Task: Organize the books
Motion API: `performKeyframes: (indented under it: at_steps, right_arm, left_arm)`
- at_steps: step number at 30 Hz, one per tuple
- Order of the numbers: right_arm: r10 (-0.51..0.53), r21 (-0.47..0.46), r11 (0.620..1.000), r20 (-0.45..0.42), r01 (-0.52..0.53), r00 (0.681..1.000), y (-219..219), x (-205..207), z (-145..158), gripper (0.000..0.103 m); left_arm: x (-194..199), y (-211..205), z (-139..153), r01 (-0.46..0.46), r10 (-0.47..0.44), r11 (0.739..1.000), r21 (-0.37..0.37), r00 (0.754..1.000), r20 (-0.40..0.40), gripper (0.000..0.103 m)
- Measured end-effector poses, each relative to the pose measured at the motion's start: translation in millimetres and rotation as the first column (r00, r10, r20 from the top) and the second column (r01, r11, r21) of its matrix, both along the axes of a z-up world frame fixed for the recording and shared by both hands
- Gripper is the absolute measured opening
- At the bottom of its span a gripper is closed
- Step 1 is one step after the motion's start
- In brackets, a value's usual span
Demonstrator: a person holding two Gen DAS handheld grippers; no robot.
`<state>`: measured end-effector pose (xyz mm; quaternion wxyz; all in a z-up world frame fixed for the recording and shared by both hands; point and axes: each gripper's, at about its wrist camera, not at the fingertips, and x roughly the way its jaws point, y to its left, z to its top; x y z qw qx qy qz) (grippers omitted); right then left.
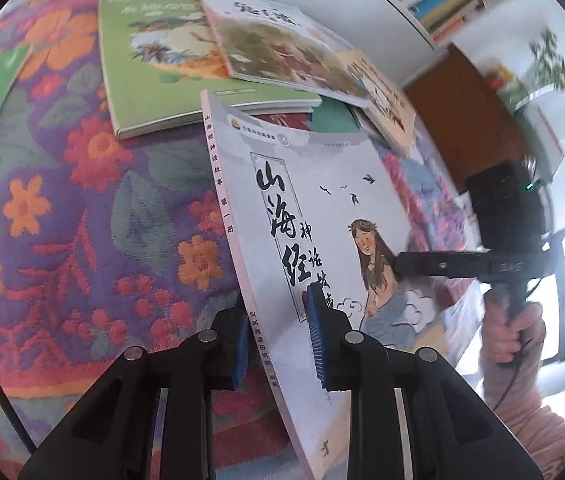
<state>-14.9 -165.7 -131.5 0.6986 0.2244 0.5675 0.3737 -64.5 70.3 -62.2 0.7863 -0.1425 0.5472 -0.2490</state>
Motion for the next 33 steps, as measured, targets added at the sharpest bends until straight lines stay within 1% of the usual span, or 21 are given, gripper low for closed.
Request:
performKeyframes:
  at_steps: [3,8,28,31,33]
  right_arm:
    - [0.021,-0.013,1.0,0.04,-0.02,0.999,5.4,-9.1,14.1,0.014]
    - [0.032,-0.036,0.999,0.086,-0.029,0.996,12.6,-18.4,30.7,0.014]
    - [0.055,-0.049,0.998,0.15,-0.049,0.987,19.6,-31.7,35.6,0.014]
    - [0.062,-0.054,0.997,0.163,-0.054,0.985,20.2,-33.7,37.2,0.014]
    - [0.068,-0.058,0.997,0.171,-0.059,0.983,21.0,-34.9,37.8,0.014]
  left_arm:
    - [-0.9,-1.9,2.7,0.007,-0.007,1.0,0.024,1.0,0.002,0.023]
    - [-4.0,-3.3,10.4,0.016,-0.017,0.999,0.028,1.0,0.016,0.023]
    - [-17.4,-0.7,35.7,0.027,-0.032,0.997,0.067,0.996,0.082,0.023]
    - [-18.4,3.1,38.8,0.024,-0.029,0.998,0.064,0.996,0.08,0.023]
    - [-19.7,3.6,42.5,0.029,-0.036,0.997,0.078,0.996,0.087,0.023]
